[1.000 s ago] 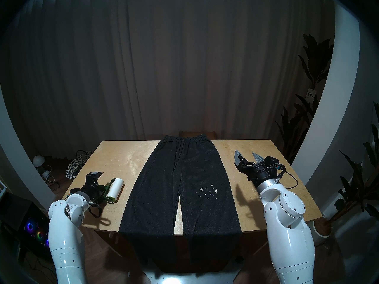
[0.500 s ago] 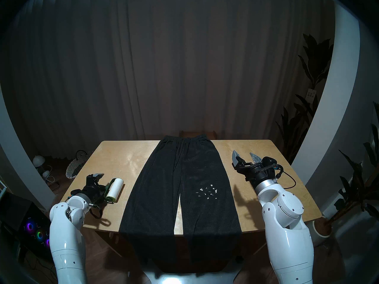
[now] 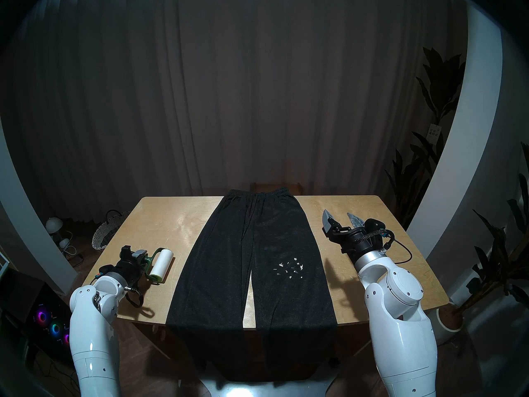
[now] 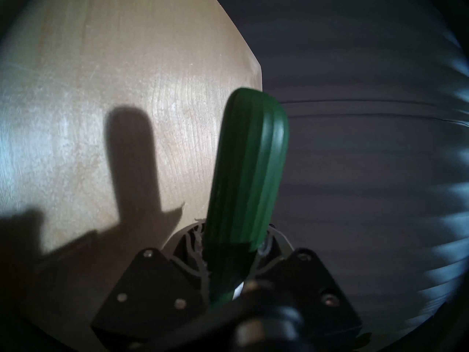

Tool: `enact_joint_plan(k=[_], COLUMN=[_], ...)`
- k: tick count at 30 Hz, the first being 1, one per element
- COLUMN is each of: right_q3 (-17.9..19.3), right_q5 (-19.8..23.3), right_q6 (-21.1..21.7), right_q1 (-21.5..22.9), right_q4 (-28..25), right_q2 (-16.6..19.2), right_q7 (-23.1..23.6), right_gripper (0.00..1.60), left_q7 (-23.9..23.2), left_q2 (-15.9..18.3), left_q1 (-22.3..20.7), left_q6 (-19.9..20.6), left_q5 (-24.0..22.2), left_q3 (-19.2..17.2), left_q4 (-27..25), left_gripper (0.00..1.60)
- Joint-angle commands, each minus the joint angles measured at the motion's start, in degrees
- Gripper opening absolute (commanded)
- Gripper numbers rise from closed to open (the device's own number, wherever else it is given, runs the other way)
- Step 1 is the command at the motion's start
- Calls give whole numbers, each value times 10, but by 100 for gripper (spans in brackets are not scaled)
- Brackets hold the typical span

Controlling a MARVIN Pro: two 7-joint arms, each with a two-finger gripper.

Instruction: Remove lint and debris from pants with a lint roller

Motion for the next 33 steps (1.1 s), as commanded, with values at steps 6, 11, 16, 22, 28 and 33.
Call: enact_joint_plan(k=[6,11,16,22,28,33], right_q3=[2,4,9,18,8,9], right_q5=[2,2,2,-5,-54,-84], right_q6=[-6,-3,-1,-2,-32,-60], right_q1=[5,15,27,34,23,25], right_q4=[-12,-1,12,31,69,107], right_q2=[-2,-2,1,17,68,98], right_q7=[1,-1,0,8,41,68], right_gripper=[160,160,160,160,160,160], left_q7=[-60,-65,-73,-56,-49,-42], left_q2=[-27,-25,-30,-64,-94,-121], left_q1=[21,17,18,35,54,69], left_q6=[-13,-8,2,-1,-11,-26], left_q5=[-9,-21,-31,-33,-11,9], left_q3=[-19,-29,-27,-5,38,76], left_q4=[-49,-89,-126,-182,-217,-249], left_gripper=[0,0,0,0,0,0])
